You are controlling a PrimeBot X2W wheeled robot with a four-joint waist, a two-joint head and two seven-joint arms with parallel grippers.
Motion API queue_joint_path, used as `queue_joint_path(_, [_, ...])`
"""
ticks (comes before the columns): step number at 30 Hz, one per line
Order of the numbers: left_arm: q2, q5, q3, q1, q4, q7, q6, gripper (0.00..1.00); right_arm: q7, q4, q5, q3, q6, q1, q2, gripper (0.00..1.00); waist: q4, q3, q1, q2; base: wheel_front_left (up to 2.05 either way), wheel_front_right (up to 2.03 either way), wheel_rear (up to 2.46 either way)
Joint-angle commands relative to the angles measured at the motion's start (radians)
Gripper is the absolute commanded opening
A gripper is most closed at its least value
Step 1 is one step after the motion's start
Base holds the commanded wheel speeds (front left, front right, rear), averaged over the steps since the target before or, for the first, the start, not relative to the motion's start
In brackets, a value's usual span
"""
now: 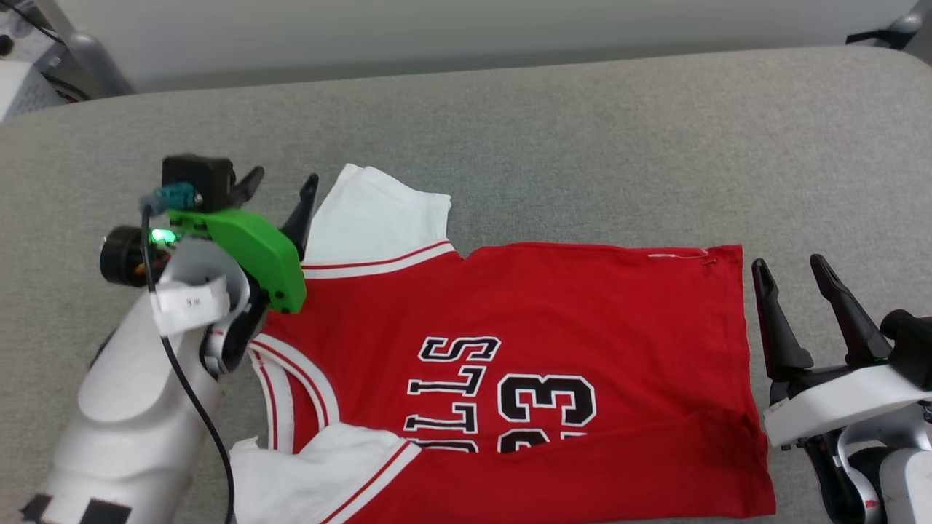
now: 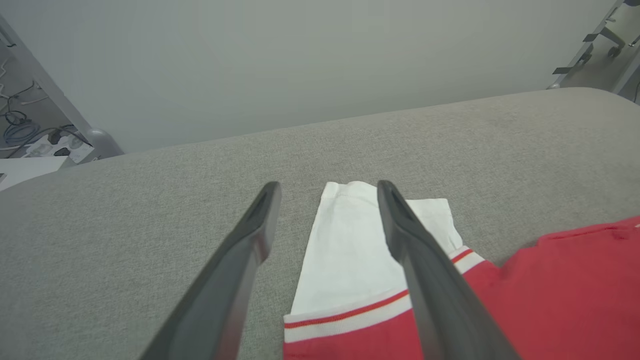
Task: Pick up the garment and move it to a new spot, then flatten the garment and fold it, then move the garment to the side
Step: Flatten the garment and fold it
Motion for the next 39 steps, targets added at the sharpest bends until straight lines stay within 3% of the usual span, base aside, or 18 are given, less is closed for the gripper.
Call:
queue_joint_path(1, [0.008,-0.012,-0.002,-0.054,0.036,0.022,-0.020,1.00,-0.005,-0.003,-0.006,0.008,0.000,-0.024,0.001,1.00,-0.071,0.084,-0.0001,0.0000,0.00,0.00,0.00])
queue_joint_path(4, [0.028,-0.034,-0.016,-0.159,0.132,0.101,-0.058,1.00,-0.016,0.016,0.004,0.024,0.000,-0.054,-0.001,1.00,-0.106,0.122,-0.0001,0.0000,0.00,0.00,0.00])
queue_joint_path(9, [0.063,-0.065,-0.057,-0.289,0.243,0.249,-0.083,1.00,-0.045,0.053,0.023,0.044,0.000,-0.094,0.003,1.00,-0.156,0.174,-0.0001,0.0000,0.00,0.00,0.00])
queue_joint_path(19, [0.129,-0.214,-0.192,-0.381,0.295,0.529,-0.090,1.00,-0.087,0.121,0.079,0.065,0.000,-0.125,0.018,1.00,-0.216,0.238,-0.0001,0.0000,0.00,0.00,0.00])
queue_joint_path(23, [0.167,-0.201,-0.251,-0.392,0.323,0.595,-0.090,1.00,-0.093,0.133,0.106,0.084,0.000,-0.138,0.007,1.00,-0.228,0.256,-0.0001,0.0000,0.00,0.00,0.00])
queue_joint_path(27, [0.169,-0.183,-0.286,-0.392,0.382,0.654,-0.086,1.00,-0.101,0.142,0.131,0.090,0.000,-0.147,0.000,1.00,-0.233,0.264,-0.0001,0.0000,0.00,0.00,0.00])
queue_joint_path(28, [0.162,-0.190,-0.286,-0.388,0.394,0.668,-0.084,0.84,-0.100,0.144,0.139,0.091,0.000,-0.148,0.000,1.00,-0.233,0.264,-0.0001,0.0000,0.00,0.00,0.00])
queue_joint_path(29, [0.155,-0.197,-0.290,-0.384,0.405,0.687,-0.084,0.28,-0.098,0.147,0.150,0.093,0.000,-0.149,-0.002,1.00,-0.232,0.264,-0.0001,0.0000,0.00,0.00,0.00])
queue_joint_path(30, [0.148,-0.205,-0.290,-0.382,0.412,0.700,-0.085,0.00,-0.098,0.148,0.154,0.094,0.000,-0.150,-0.005,1.00,-0.231,0.263,-0.0001,0.0000,0.00,0.00,0.00])
queue_joint_path(39, [0.109,-0.230,-0.276,-0.398,0.431,0.648,-0.084,0.00,-0.002,0.194,0.245,0.122,0.000,-0.194,-0.084,1.00,-0.194,0.210,-0.0001,0.0000,0.00,0.00,0.00])
